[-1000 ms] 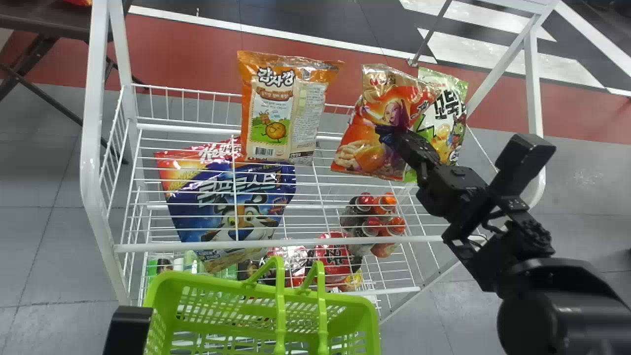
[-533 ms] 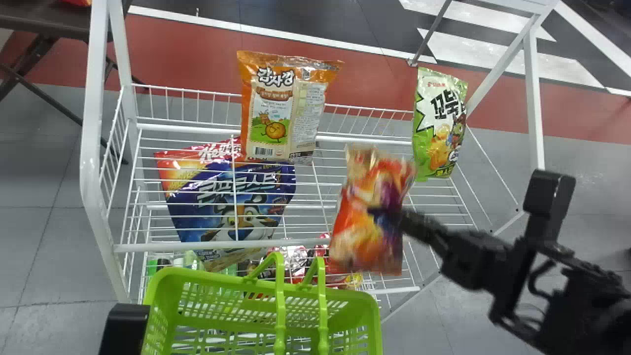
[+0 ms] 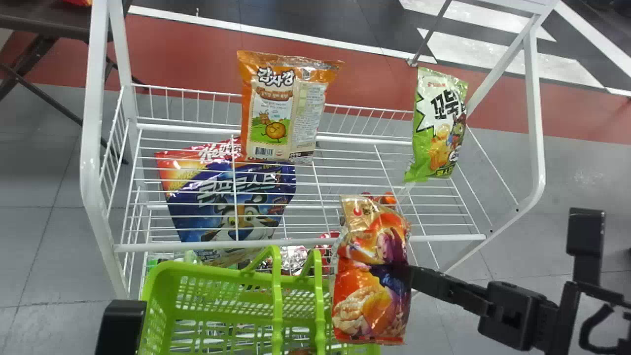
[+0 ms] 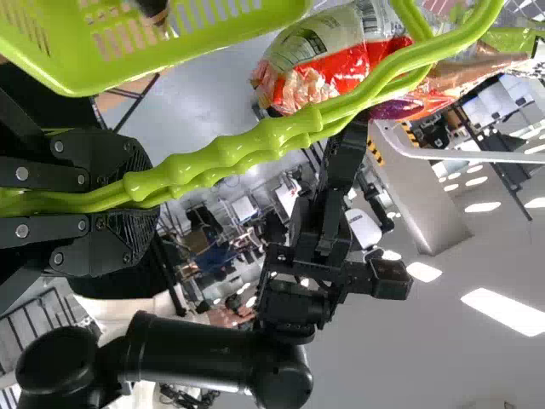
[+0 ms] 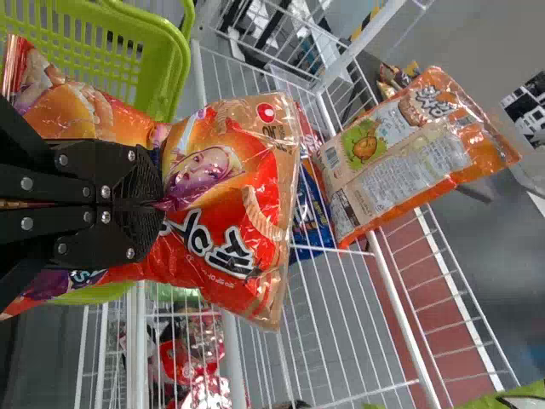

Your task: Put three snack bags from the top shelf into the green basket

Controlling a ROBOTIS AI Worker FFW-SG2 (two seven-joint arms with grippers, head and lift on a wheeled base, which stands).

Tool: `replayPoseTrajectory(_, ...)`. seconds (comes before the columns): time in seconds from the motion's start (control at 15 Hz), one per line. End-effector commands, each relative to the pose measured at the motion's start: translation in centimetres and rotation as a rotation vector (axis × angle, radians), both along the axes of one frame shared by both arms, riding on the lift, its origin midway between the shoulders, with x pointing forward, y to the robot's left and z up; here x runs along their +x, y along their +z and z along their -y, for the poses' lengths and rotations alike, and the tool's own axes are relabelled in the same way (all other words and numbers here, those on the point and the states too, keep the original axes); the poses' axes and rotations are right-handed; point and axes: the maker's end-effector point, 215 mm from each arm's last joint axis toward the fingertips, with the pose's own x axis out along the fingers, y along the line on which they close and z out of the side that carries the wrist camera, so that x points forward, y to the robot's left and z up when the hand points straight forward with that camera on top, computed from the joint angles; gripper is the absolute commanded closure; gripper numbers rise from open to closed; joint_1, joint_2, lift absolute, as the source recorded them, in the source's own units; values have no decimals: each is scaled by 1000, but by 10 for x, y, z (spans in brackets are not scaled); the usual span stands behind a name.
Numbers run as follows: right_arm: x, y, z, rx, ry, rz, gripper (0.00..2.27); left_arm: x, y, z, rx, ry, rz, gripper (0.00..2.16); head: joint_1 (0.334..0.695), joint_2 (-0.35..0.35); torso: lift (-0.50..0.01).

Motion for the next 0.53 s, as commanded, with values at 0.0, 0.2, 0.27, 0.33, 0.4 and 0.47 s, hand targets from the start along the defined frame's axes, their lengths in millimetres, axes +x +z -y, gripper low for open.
replayPoseTrajectory(0.0,-12,-9,-17,56,27,-40,2243,2,0,0,-3,4,7,1683,695,-350,-45)
replayPoseTrajectory(0.2,-34,-30,-40,98,72,-117,2243,6,1,0,-13,10,24,1683,695,-350,-45)
replayPoseTrajectory(0.27,-42,-33,-49,106,95,-136,2243,7,1,0,-13,12,26,1683,695,-350,-45)
replayPoseTrajectory(0.33,-53,-41,-60,104,125,-171,2243,9,1,-1,-12,13,29,1683,695,-350,-45)
replayPoseTrajectory(0.4,-64,-52,-70,100,149,-211,2243,10,2,-1,-13,14,30,1683,695,-350,-45)
replayPoseTrajectory(0.47,-73,-67,-77,88,165,-252,2243,10,3,-1,-17,14,32,1683,695,-350,-45)
